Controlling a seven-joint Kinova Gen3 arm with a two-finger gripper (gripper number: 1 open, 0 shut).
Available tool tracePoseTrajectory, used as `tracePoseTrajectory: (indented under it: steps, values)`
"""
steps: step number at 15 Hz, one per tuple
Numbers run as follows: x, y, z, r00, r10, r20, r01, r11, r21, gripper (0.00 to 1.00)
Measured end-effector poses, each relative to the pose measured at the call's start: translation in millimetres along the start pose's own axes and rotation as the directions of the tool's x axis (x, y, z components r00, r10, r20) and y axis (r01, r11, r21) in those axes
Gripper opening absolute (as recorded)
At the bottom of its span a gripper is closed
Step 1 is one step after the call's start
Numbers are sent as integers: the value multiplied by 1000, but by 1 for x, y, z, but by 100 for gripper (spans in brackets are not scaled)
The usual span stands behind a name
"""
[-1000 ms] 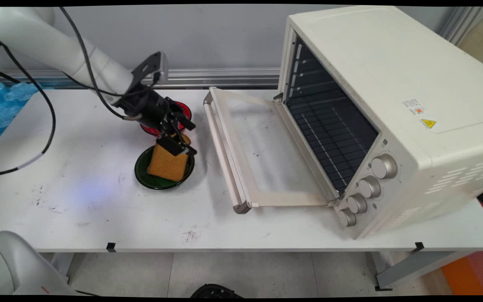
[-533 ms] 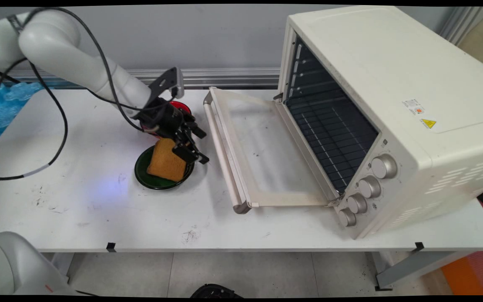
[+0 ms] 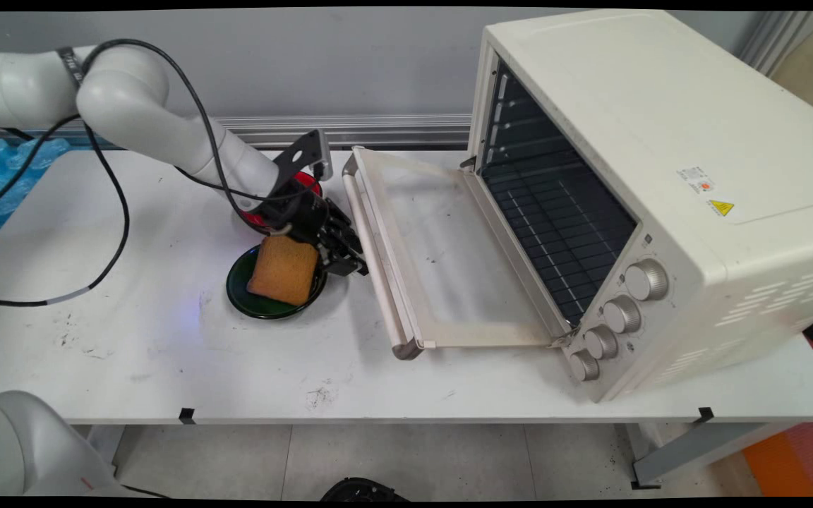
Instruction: Close the oven
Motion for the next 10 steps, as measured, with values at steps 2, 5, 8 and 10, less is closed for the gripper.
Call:
tracePoseTrajectory:
  steps: [2,5,8,10]
  values:
    - [0,0,6,1000,-3,-2,3,1000,1,0]
    - [0,0,12,1000,-7,-4,7,1000,2,0]
    - [1,1,19,1000,-18,-12,18,1000,3,0]
    - [1,2,22,1000,-26,-17,26,1000,4,0]
